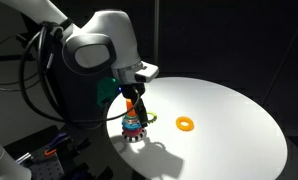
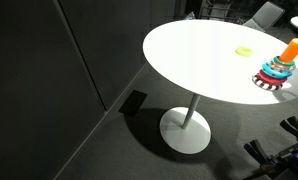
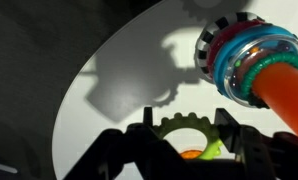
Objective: Pick up the green ring from the stack and put it on the table
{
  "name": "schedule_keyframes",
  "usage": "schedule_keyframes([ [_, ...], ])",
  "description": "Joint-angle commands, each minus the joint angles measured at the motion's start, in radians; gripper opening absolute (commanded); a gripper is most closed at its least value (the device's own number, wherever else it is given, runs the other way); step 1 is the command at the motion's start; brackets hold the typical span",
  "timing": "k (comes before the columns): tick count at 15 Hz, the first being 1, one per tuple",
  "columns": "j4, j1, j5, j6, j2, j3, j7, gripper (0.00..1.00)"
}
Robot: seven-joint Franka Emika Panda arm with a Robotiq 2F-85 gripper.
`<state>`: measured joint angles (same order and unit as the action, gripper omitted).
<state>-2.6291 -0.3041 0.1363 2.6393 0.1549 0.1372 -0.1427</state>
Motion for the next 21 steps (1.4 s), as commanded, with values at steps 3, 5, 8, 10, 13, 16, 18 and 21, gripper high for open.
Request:
schedule_keyframes([
  [3, 0.070, 0.013, 0.048, -0.002, -0.140, 0.033, -0.052, 0.38],
  [5, 0.090, 0.019, 0.046, -0.001, -0.180, 0.045, -0.057, 0.38],
  [8, 0.117, 0.030, 0.046, 0.015, -0.226, 0.065, -0.060, 0.38],
  [10, 0.131, 0.039, 0.045, 0.029, -0.252, 0.079, -0.062, 0.38],
  [13, 0.148, 0.053, 0.042, 0.038, -0.282, 0.097, -0.061, 0.38],
  [16, 0.162, 0.064, 0.035, 0.032, -0.305, 0.111, -0.054, 0.58],
  [18, 0.169, 0.070, 0.035, 0.031, -0.317, 0.119, -0.053, 0.89],
  [21, 0.175, 0.077, 0.033, 0.027, -0.326, 0.128, -0.049, 1.00],
])
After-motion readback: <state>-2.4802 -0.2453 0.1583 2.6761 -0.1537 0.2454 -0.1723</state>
